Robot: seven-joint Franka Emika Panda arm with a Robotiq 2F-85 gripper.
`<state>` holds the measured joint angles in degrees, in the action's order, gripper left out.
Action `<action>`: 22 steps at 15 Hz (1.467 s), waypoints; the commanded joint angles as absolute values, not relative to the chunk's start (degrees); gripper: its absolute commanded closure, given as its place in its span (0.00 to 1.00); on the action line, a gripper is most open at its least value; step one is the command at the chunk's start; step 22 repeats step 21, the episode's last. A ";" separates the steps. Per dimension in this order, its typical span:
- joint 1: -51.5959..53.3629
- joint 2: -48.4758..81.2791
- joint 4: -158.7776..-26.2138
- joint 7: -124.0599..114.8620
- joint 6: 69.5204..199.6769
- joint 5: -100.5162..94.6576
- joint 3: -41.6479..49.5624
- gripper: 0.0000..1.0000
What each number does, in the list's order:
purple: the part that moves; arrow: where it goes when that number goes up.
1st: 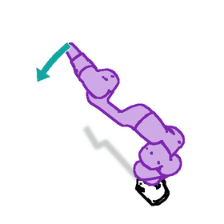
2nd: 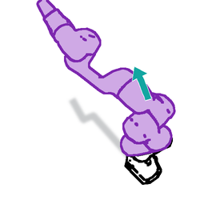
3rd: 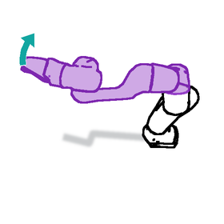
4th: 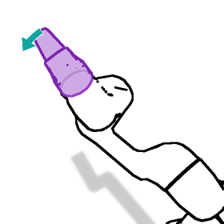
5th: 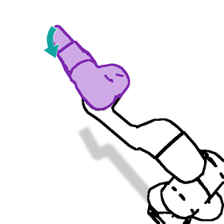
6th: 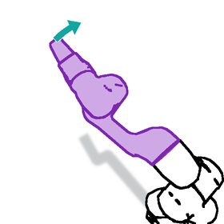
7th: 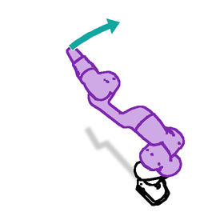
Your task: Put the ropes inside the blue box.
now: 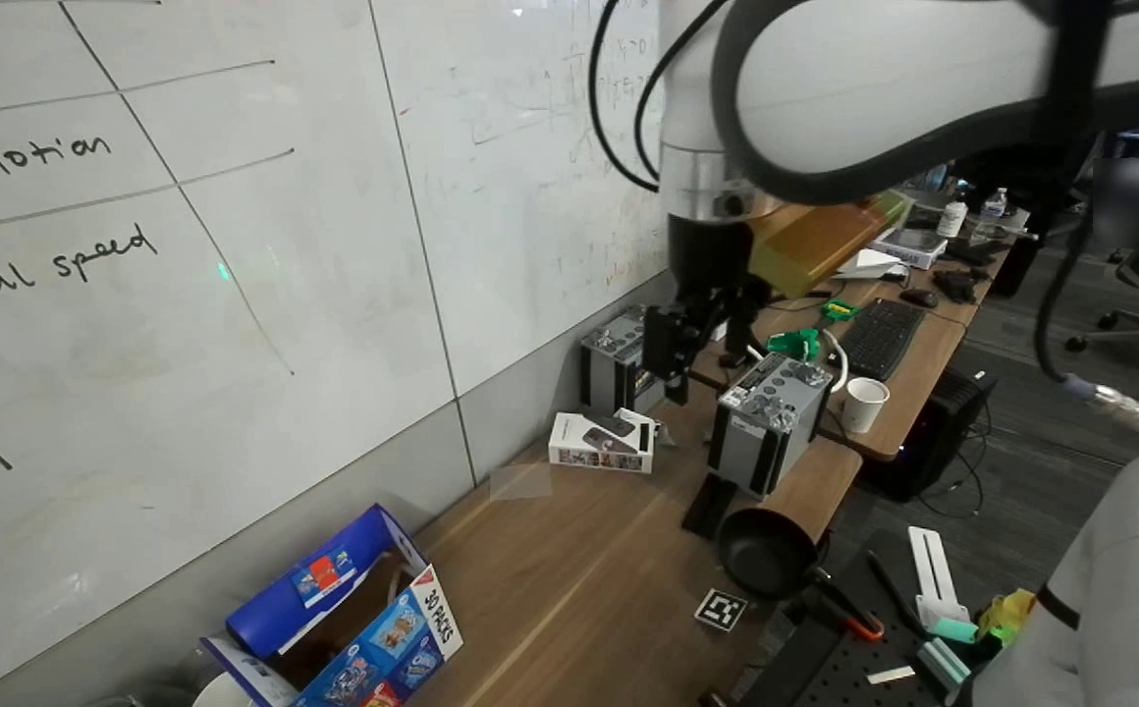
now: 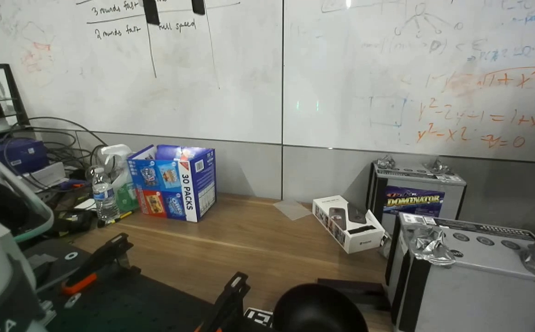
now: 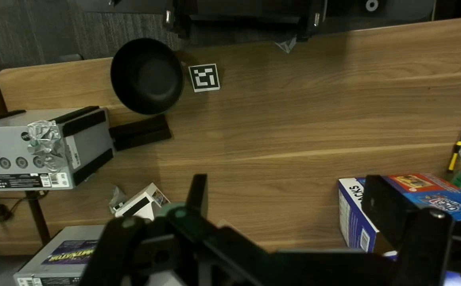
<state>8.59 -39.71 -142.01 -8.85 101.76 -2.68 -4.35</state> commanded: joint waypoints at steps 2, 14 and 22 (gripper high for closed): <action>5.74 -56.38 -149.02 -0.67 96.68 -2.22 0.59 0.00; 0.71 -62.77 -151.12 6.59 90.01 -2.58 7.18 0.00; -0.08 -61.34 -151.11 5.49 90.63 -2.24 6.61 0.00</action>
